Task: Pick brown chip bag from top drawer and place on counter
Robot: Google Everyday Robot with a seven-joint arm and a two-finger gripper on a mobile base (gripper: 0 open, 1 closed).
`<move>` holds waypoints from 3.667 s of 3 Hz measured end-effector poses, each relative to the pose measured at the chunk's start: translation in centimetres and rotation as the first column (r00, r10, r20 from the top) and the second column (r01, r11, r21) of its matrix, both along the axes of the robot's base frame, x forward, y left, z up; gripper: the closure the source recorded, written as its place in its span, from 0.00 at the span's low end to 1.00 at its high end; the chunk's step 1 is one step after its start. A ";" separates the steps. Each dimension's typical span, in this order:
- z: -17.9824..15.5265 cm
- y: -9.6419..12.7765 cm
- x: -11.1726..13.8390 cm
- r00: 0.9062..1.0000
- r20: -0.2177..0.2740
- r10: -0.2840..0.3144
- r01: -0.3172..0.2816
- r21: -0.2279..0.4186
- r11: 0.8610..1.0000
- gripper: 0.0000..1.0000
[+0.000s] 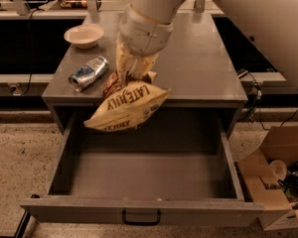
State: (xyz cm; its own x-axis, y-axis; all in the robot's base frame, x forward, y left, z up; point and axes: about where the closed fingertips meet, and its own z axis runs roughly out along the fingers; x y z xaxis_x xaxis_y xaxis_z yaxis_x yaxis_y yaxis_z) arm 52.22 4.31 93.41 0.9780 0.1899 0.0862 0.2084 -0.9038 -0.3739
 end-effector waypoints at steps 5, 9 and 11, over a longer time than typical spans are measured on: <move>4.9 -6.1 12.4 0.957 0.101 -0.271 0.239 0.249 0.938 1.00; 4.5 -7.1 19.9 0.803 -0.032 -0.596 0.516 0.539 0.666 0.60; 4.1 -6.6 19.9 0.807 -0.037 -0.589 0.514 0.535 0.671 0.14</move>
Offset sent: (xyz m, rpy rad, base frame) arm 0.1394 -0.0957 0.0658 0.2067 -0.1202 -0.3035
